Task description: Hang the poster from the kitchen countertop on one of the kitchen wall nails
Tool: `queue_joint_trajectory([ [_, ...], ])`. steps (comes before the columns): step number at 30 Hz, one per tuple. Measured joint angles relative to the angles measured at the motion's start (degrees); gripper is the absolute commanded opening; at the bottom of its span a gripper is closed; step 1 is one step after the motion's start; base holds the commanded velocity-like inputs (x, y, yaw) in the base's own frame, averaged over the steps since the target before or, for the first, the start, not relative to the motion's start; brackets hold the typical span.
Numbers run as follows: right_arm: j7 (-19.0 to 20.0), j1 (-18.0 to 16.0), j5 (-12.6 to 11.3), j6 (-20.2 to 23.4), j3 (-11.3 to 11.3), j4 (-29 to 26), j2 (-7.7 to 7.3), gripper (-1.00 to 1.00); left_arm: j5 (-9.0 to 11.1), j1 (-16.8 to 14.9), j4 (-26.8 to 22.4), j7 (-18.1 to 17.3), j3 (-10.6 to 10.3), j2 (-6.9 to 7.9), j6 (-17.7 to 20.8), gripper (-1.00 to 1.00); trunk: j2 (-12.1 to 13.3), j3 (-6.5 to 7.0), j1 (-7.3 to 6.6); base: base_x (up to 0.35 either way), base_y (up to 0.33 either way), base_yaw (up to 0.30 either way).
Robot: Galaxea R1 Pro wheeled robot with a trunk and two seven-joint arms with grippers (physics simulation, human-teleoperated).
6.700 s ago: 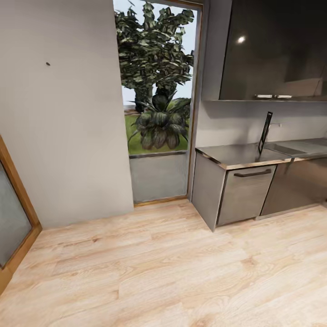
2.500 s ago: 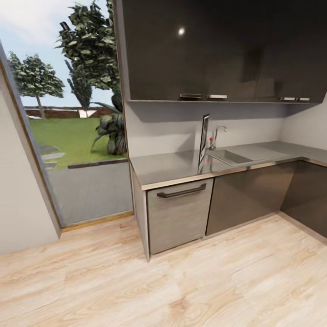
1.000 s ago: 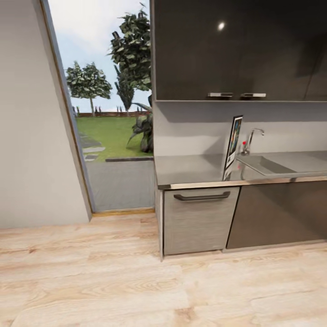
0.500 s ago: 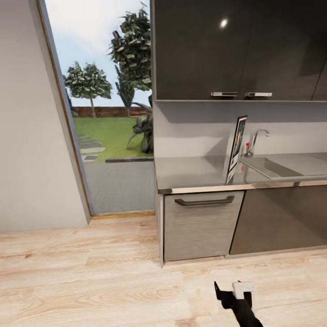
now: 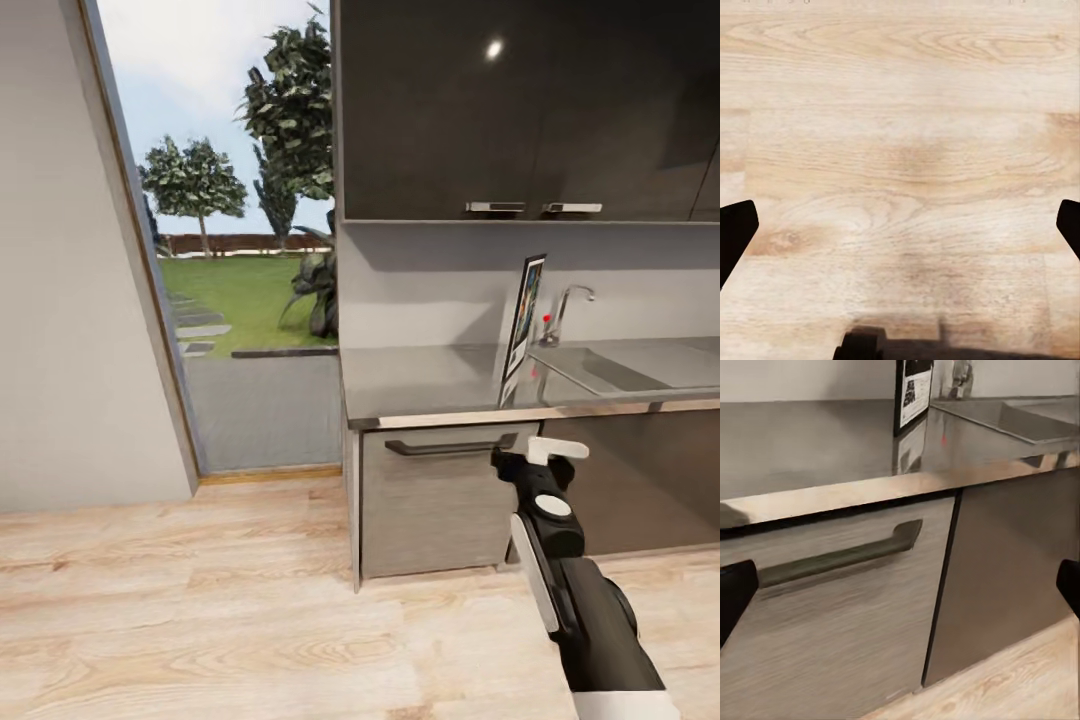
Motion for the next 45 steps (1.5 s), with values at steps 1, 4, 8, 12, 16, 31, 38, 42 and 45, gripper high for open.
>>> queue_joint_trajectory([
  [1,-0.55,-1.26,0.02,0.83,0.01,0.02,0.07,1.00,0.00,0.00,0.00,0.00,0.00,0.00,0.00,1.00,0.00,0.00,0.00,0.099,0.000,0.000],
  [4,-2.30,-5.83,0.10,3.42,0.02,1.08,0.25,1.00,0.00,0.00,0.00,0.00,0.00,0.00,0.00,1.00,0.00,0.00,0.01,0.052,0.000,0.000],
  [8,-4.60,-9.70,0.14,5.09,0.02,3.46,0.33,1.00,0.00,0.00,0.00,0.00,0.00,0.00,0.00,1.00,0.00,0.00,0.01,0.023,0.000,0.000],
  [12,-7.32,-11.20,-0.02,5.26,0.18,5.08,0.42,1.00,0.00,0.00,0.00,0.05,0.00,0.00,0.00,1.00,0.00,0.00,0.00,0.128,-0.018,0.000],
  [16,-8.07,-11.54,-0.07,4.10,0.26,6.76,0.45,1.00,0.00,0.00,-0.02,0.07,0.00,0.00,0.06,1.00,0.00,0.00,-0.01,0.259,-0.062,0.000],
  [31,-8.21,-11.71,-0.17,1.27,0.34,9.33,0.49,1.00,0.00,0.00,-0.06,0.08,0.00,0.00,0.02,1.00,0.00,0.00,-0.02,0.314,-0.083,0.000],
  [38,-8.02,-11.64,-0.21,1.17,0.28,9.99,0.47,1.00,0.00,0.00,-0.08,0.08,0.00,0.00,0.05,1.00,0.00,0.00,-0.01,0.268,-0.082,0.000],
  [42,-7.92,-11.73,-0.22,-2.91,0.36,14.90,0.43,1.00,0.00,0.00,-0.09,0.08,0.07,0.00,0.02,1.00,0.00,-0.01,0.01,0.071,-0.027,0.000],
  [45,-7.86,-12.96,-0.20,-6.72,0.44,20.09,0.42,1.00,0.00,0.00,-0.09,0.08,0.08,0.00,0.01,1.00,0.00,0.00,0.01,0.026,-0.010,0.000],
])
